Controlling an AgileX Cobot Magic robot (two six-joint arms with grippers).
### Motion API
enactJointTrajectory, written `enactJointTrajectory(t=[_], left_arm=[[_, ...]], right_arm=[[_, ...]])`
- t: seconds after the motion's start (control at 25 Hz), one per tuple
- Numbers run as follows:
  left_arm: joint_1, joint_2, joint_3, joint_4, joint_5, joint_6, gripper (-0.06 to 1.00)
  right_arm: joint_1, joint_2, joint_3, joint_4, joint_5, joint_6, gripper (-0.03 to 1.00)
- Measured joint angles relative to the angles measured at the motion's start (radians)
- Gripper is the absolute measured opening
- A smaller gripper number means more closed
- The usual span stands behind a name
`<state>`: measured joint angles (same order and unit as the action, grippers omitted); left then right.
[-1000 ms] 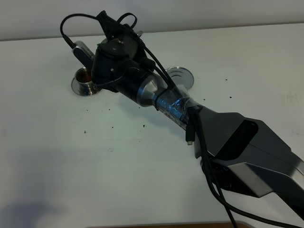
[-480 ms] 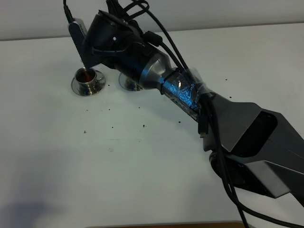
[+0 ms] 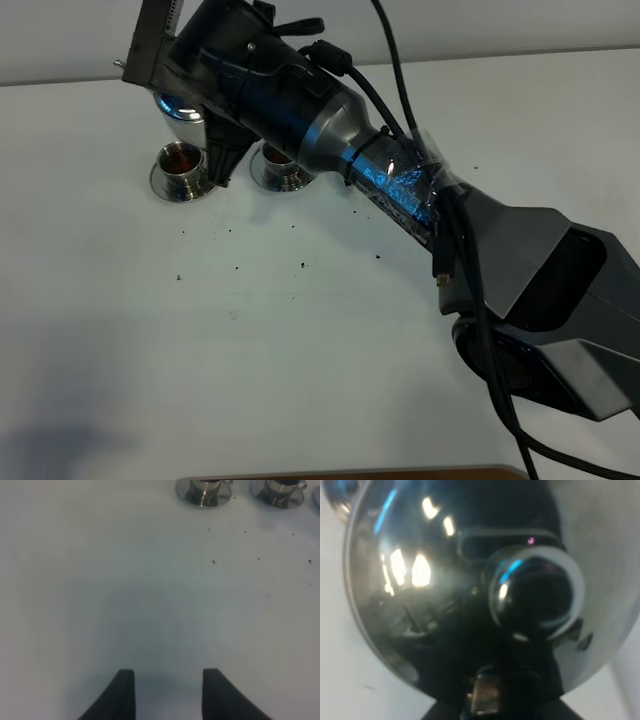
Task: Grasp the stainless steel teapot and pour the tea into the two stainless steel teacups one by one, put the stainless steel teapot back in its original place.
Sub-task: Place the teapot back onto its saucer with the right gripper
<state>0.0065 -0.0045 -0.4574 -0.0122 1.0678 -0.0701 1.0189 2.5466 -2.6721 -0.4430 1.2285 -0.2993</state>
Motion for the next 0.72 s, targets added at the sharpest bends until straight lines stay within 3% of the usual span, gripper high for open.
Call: enactJointTrajectory(t=[0.2,0.4,0.72], left_arm=[[0.000,0.000,0.000,0.000,0.000,0.000,0.38],[0.000,0.000,0.000,0.000,0.000,0.001,0.38],[0.000,0.000,0.000,0.000,0.000,0.001,0.38]], right_arm=[[0.000,-0.088,0.142,0.118,-0.002,0.104,0.19],[0.000,-0.112,0.247,0.236,0.002,0.128,0.19],[0.000,-0.033,0.263,0.274,0.001,0.131,0.19]])
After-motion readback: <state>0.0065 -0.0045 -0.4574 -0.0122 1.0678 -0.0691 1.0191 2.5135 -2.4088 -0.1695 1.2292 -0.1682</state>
